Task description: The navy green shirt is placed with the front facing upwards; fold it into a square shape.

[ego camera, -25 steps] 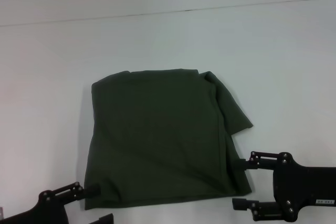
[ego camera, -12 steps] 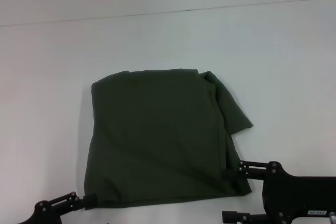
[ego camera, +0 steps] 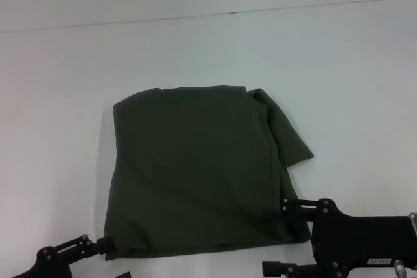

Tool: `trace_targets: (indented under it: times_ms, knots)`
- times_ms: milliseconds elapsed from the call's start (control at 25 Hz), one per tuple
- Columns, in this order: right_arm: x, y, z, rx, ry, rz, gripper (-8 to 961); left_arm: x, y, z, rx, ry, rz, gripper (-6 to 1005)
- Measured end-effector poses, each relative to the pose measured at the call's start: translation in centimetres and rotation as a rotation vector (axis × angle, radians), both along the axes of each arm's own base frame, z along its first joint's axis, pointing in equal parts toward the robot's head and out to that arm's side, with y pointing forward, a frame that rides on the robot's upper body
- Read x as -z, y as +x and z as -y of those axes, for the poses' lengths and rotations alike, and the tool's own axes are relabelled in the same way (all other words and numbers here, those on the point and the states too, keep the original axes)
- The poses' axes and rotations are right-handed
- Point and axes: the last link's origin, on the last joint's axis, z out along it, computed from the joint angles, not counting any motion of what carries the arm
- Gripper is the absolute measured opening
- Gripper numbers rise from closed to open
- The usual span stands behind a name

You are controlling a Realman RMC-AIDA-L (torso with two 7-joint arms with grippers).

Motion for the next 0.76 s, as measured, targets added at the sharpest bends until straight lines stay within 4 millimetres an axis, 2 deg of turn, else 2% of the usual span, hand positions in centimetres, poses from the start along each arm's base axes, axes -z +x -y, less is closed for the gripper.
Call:
trace_targets:
  times_ms: [760]
  knots:
    - [0.12,-0.03,0.09,0.003,-0.006,-0.006,776,-0.39,-0.25,0.08,-0.021,0.029,0.010,674]
